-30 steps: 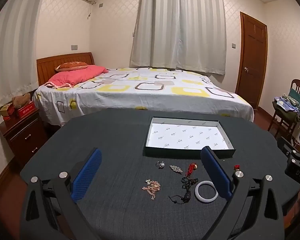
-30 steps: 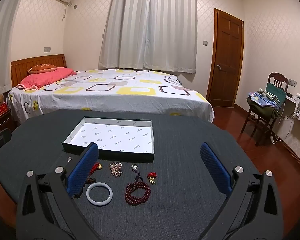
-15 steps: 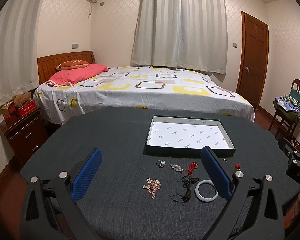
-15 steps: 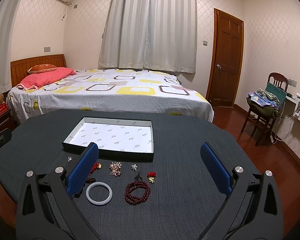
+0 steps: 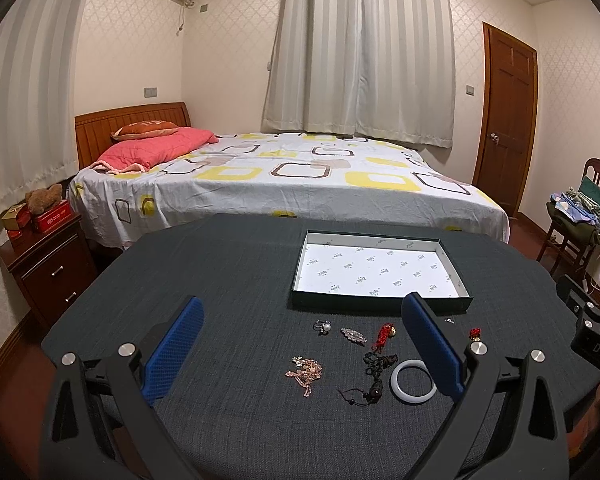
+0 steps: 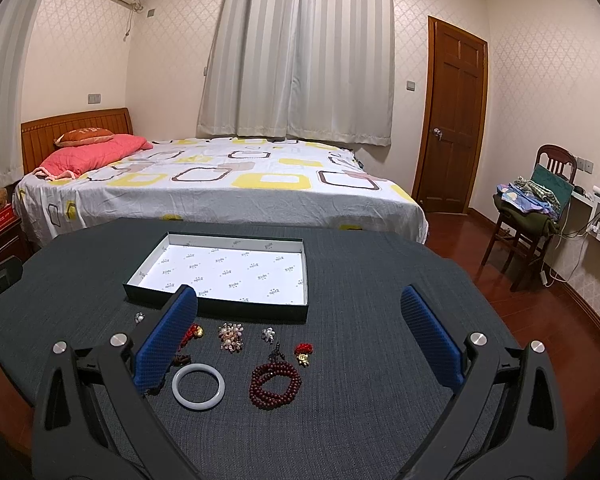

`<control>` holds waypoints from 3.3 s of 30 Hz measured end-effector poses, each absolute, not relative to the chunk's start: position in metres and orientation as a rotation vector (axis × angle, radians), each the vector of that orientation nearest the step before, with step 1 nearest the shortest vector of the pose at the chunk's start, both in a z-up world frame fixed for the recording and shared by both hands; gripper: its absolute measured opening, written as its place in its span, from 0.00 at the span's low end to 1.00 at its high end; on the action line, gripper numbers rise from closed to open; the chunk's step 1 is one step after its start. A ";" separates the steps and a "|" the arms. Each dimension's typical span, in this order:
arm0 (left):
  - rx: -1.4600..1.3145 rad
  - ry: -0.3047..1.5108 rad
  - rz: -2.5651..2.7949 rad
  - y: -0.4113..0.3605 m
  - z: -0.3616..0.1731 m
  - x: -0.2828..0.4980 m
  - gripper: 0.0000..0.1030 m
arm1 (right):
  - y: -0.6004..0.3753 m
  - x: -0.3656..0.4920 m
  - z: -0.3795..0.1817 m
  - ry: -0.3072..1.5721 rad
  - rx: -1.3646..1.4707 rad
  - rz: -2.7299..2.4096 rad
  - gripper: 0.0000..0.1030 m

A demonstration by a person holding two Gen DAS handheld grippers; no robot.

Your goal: Organize jewelry

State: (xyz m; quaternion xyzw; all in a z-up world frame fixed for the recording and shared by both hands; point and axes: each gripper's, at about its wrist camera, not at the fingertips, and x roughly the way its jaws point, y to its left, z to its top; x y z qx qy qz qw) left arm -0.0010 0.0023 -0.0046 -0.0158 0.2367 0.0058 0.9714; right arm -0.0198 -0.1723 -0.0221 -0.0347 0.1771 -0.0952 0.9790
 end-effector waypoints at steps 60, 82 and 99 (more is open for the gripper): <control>-0.080 0.679 0.096 0.037 -0.098 0.043 0.93 | -0.189 0.029 -0.114 0.484 -0.014 -0.109 0.96; -0.017 0.805 0.053 0.020 -0.150 0.082 0.93 | -0.200 0.075 -0.176 0.717 -0.017 -0.113 0.78; -0.022 0.846 0.039 0.019 -0.161 0.091 0.93 | -0.198 0.081 -0.188 0.791 -0.044 -0.083 0.47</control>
